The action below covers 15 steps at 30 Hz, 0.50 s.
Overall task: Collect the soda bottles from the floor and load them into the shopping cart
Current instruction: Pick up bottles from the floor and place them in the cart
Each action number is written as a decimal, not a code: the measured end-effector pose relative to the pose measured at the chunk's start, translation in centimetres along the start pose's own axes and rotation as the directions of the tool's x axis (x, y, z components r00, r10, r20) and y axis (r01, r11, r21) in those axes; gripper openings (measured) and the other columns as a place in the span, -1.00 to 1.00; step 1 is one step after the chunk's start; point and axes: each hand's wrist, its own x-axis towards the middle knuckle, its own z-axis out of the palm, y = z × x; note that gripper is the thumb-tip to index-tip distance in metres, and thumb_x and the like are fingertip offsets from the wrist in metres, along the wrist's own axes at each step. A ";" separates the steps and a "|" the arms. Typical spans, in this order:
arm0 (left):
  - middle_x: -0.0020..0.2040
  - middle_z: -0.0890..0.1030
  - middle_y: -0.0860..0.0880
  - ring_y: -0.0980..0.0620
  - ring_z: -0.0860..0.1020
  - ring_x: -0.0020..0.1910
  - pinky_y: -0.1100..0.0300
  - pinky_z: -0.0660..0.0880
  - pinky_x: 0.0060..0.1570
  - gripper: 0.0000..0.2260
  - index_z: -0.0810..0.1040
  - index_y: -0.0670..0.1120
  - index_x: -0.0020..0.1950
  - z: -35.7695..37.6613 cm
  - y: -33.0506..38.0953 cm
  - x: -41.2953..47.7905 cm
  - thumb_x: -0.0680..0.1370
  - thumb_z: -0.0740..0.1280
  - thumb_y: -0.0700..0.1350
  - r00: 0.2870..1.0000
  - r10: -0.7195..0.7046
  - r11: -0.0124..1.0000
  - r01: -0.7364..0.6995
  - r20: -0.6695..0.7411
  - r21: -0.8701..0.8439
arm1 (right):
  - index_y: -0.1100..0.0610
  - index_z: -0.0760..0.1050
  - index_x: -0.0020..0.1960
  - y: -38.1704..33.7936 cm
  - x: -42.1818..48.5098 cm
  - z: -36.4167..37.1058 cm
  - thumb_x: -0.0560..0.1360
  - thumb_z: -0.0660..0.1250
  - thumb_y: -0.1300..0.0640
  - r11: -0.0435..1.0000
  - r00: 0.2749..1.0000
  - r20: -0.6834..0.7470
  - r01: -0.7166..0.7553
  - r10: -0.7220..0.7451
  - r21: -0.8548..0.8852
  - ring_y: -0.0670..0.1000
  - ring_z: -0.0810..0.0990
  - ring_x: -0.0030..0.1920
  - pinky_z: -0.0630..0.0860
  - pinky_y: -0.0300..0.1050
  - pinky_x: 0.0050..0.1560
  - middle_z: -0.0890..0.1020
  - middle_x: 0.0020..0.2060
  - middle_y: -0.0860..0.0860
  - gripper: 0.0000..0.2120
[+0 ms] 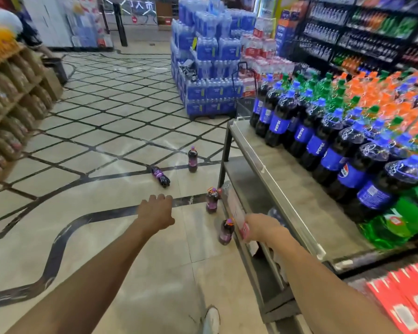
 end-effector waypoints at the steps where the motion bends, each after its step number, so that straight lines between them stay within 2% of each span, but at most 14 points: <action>1: 0.30 0.50 -0.07 -0.13 0.47 0.28 -0.04 0.46 0.21 -0.50 0.40 -0.04 0.41 -0.3 0.3 1.5 0.54 0.42 0.09 1.000 0.008 1.000 -0.008 0.010 0.005 | 0.11 0.50 0.40 0.4 1.3 -0.6 0.50 0.52 0.02 1.000 1.000 0.011 -0.003 0.003 0.016 0.15 0.61 0.30 0.55 0.01 0.24 0.63 0.29 0.09 -0.48; 5: 0.29 0.51 -0.07 -0.12 0.47 0.25 0.00 0.45 0.19 -0.52 0.40 -0.02 0.41 -1.7 1.6 7.9 0.54 0.42 0.07 0.999 0.034 0.999 -0.035 0.039 0.031 | 0.10 0.51 0.30 1.9 6.5 -3.0 0.45 0.55 -0.01 1.000 0.998 0.057 -0.011 0.009 0.026 0.14 0.62 0.23 0.55 0.00 0.14 0.64 0.23 0.08 -0.51; 8: 0.30 0.51 -0.07 -0.11 0.47 0.25 0.00 0.46 0.19 -0.50 0.41 -0.02 0.42 -2.4 2.4 12.4 0.54 0.44 0.09 0.995 0.087 0.996 -0.087 0.049 -0.012 | 0.08 0.48 0.23 3.0 10.0 -5.1 0.45 0.54 0.00 0.999 0.998 0.046 -0.036 0.035 0.023 0.13 0.61 0.11 0.52 -0.03 0.04 0.64 0.17 0.07 -0.57; 15: 0.34 0.49 -0.08 -0.13 0.45 0.28 -0.02 0.45 0.18 -0.49 0.39 -0.03 0.42 -2.5 3.3 21.9 0.54 0.43 0.10 0.970 0.210 0.978 -0.209 0.126 -0.027 | 0.03 0.39 0.10 4.7 17.6 -7.8 0.47 0.51 -0.04 0.994 0.993 0.073 -0.094 0.089 0.064 0.12 0.60 0.01 0.50 -0.04 -0.05 0.61 0.05 0.04 -0.63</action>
